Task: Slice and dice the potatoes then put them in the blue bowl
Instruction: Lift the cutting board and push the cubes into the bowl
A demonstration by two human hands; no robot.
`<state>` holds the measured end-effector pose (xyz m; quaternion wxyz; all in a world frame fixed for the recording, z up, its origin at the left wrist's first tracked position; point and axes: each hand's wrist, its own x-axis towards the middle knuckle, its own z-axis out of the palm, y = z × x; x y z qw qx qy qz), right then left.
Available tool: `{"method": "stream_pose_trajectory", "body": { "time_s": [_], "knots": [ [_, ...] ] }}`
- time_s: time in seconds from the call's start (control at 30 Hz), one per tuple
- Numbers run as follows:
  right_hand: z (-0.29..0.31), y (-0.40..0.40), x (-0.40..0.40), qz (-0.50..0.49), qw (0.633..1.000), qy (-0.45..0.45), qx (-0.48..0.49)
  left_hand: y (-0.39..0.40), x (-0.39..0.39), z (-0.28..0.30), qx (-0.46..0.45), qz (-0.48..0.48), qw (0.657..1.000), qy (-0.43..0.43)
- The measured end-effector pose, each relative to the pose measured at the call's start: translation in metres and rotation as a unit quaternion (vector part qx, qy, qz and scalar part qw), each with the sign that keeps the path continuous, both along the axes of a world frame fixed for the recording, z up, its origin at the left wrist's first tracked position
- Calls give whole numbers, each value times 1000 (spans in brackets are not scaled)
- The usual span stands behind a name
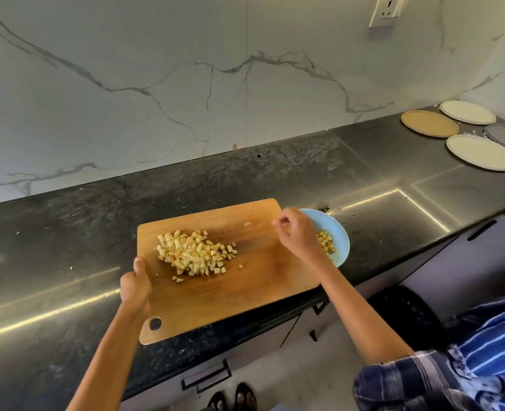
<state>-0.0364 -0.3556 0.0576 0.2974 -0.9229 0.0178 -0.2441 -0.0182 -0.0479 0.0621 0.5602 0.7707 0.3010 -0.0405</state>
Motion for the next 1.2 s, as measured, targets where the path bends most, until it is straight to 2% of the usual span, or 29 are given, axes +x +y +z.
{"method": "stream_pose_trajectory", "body": {
  "time_s": [0.13, 0.23, 0.33, 0.4, 0.47, 0.57, 0.63, 0.7, 0.77, 0.87, 1.0, 1.07, 1.13, 1.2],
  "knots": [
    [-12, 61, -2, 144, 987, 68, 12, -2, 0, 1, 6, -4, 1000, -8],
    [-29, 78, -10, 183, 981, 31, -48, -1, 2, -1, 8, -7, 1000, -6],
    [-29, 58, -18, 186, 978, 0, -90, 0, 1, -5, 1, -3, 1000, -3],
    [-27, 33, -21, 149, 981, -5, -126, 0, -1, -6, -3, -1, 1000, -3],
    [-28, 1, -22, 70, 988, -3, -141, -1, -2, -5, -5, 0, 1000, -3],
    [-28, -36, -21, -75, 990, 26, -120, 0, -5, -5, 2, 1, 1000, -1],
    [-19, -36, -15, -116, 989, 47, -83, 0, -5, -6, 4, 1, 1000, 1],
    [-5, -15, -6, -71, 996, 25, -55, 0, -6, -5, 5, 3, 1000, 0],
    [9, 21, 4, 21, 999, 26, -41, 1, -7, -4, 6, 0, 1000, 0],
    [20, 82, 22, 172, 978, 112, -20, 1, -10, -1, 11, -6, 1000, 0],
    [22, 148, 40, 259, 949, 167, -69, -1, -11, 1, 8, -11, 1000, -6],
    [16, 163, 39, 272, 948, 124, -109, -1, -10, 3, 9, -11, 1000, -13],
    [9, 161, 31, 279, 953, 33, -115, 1, -9, 4, 13, -10, 1000, -17],
    [3, 147, 26, 282, 951, 3, -124, 2, -9, 3, 11, -3, 1000, -15]
  ]
}}
